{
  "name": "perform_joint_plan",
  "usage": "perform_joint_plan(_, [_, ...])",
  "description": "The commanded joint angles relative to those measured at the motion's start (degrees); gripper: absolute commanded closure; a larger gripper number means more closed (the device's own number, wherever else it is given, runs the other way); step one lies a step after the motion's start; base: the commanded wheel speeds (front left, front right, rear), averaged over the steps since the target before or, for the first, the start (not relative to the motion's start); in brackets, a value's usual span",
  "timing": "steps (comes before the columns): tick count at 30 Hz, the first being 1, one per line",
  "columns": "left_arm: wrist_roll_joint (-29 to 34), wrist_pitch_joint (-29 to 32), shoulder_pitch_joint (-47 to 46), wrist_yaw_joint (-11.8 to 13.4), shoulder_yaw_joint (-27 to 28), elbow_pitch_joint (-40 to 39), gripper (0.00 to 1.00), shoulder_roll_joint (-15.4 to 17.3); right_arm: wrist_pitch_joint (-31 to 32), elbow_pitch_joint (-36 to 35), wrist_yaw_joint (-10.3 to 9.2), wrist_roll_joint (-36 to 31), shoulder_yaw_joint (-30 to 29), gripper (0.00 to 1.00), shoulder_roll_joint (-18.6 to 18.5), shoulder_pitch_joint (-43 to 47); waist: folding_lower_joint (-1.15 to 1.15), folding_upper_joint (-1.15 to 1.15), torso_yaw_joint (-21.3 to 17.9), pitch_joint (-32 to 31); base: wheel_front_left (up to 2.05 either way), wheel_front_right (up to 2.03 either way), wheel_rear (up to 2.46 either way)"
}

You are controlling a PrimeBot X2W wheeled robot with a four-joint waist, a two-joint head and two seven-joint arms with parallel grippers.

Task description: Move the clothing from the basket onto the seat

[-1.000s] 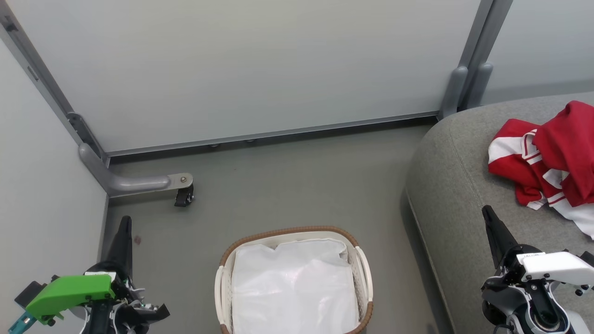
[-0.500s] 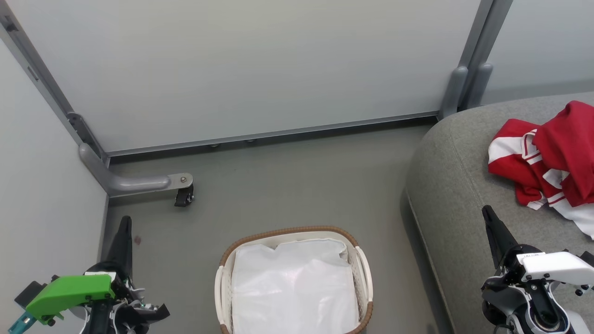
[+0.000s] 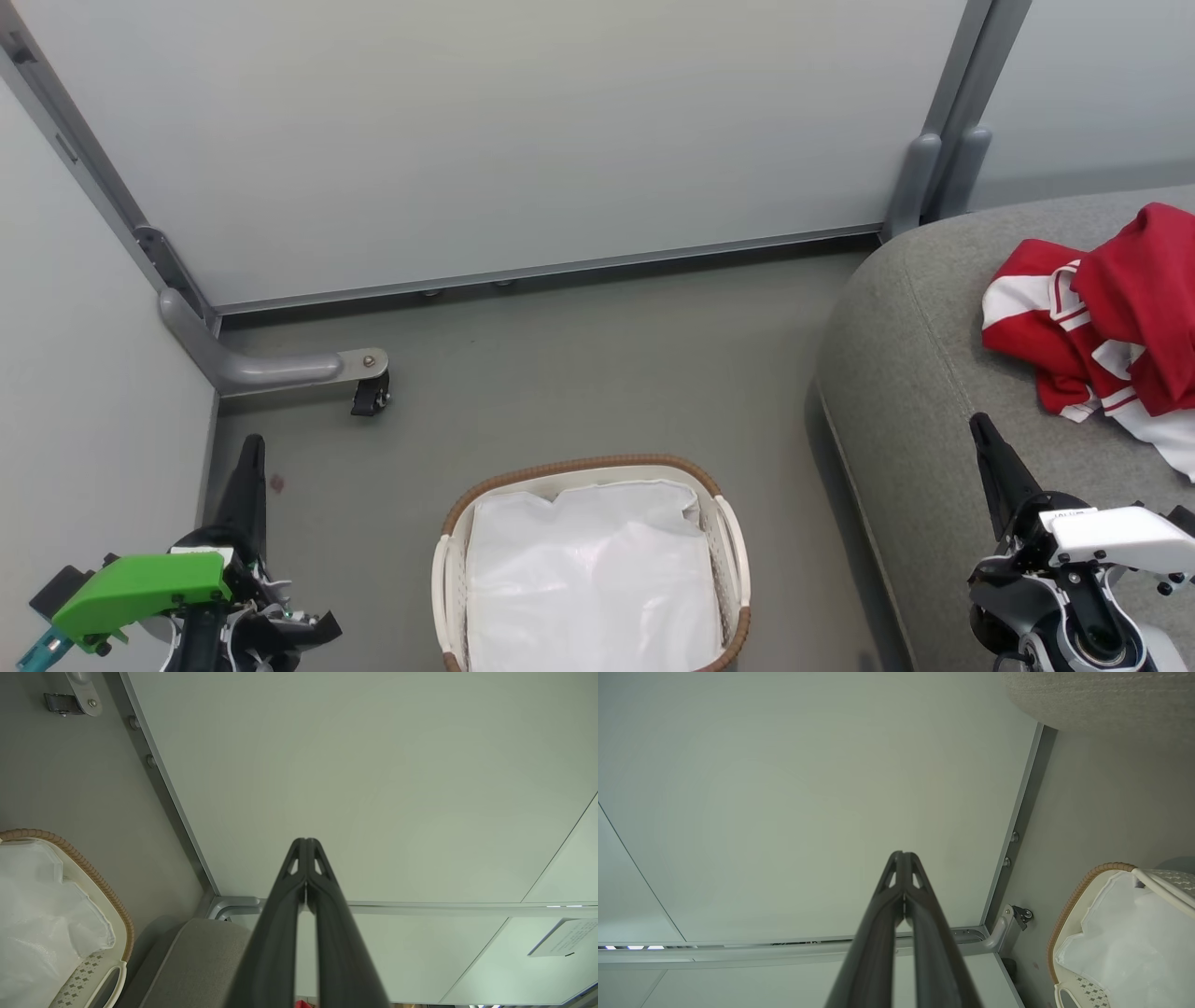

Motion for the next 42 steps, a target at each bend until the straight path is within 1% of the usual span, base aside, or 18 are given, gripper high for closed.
perform_joint_plan(1, [-0.2, 0.2, -0.6, -0.4, 0.1, 0.0, 1.00, 0.4, 0.1, -0.1, -0.01, 0.2, -0.1, 1.00, -0.4, 0.6, 0.00, 0.00, 0.0, 0.0, 0.00, 0.00, 0.00])
perform_joint_plan(42, [-0.2, 0.2, -0.6, -0.4, 0.1, 0.0, 1.00, 0.4, 0.1, -0.1, -0.01, 0.2, -0.1, 1.00, -0.4, 0.6, 0.00, 0.00, 0.0, 0.0, 0.00, 0.00, 0.00])
